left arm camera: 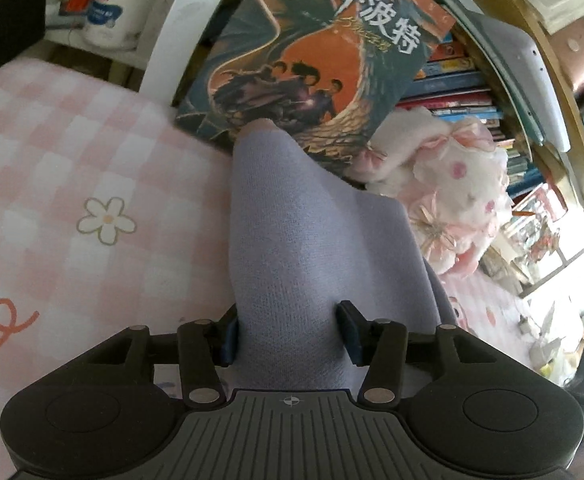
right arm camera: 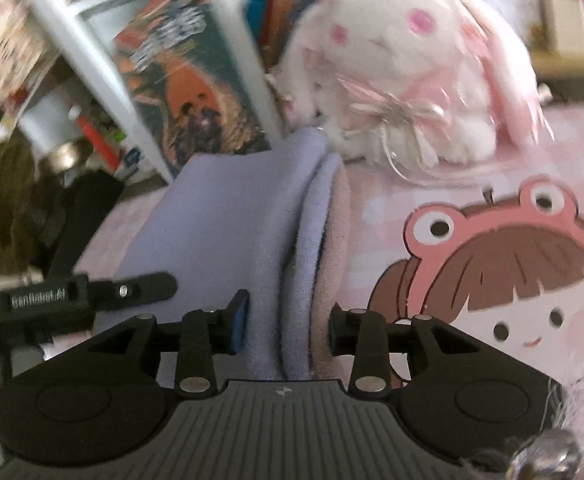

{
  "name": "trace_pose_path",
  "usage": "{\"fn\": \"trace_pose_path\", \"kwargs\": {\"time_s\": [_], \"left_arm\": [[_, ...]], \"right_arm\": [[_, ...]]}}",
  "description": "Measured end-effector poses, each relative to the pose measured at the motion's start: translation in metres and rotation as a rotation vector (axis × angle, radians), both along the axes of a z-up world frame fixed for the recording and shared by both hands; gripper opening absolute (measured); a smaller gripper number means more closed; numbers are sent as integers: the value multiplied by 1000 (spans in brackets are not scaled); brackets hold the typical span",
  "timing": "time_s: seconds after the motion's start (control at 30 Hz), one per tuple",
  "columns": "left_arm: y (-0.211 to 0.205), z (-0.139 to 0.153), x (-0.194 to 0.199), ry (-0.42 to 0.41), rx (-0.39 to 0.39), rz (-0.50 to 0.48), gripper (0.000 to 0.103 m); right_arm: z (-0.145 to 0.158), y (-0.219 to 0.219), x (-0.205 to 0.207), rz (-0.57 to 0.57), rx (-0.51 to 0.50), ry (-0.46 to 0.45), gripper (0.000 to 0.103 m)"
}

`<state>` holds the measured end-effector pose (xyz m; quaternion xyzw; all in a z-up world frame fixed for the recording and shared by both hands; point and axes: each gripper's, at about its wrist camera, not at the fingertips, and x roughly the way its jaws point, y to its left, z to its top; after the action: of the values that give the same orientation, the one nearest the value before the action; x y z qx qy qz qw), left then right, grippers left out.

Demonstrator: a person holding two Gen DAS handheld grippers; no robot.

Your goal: Fold clothes

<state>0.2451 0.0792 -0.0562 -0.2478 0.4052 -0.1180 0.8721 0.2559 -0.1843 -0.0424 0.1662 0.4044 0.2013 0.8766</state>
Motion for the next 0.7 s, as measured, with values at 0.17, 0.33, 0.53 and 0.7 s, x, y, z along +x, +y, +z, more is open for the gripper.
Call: {"fn": "trace_pose_path", "kwargs": {"time_s": [0.17, 0.33, 0.53, 0.7], "left_arm": [[1, -1, 1, 3, -1, 5, 55], [-8, 16, -8, -22, 123, -3, 65], [-16, 37, -40, -116, 233, -8, 69], [-23, 45, -74, -135, 320, 29, 77]], "right_arm": [[-6, -5, 5, -30, 38, 37, 39], [1, -2, 2, -50, -35, 43, 60], [28, 9, -19, -37, -161, -39, 68], [46, 13, -54, -54, -237, -131, 72]]}}
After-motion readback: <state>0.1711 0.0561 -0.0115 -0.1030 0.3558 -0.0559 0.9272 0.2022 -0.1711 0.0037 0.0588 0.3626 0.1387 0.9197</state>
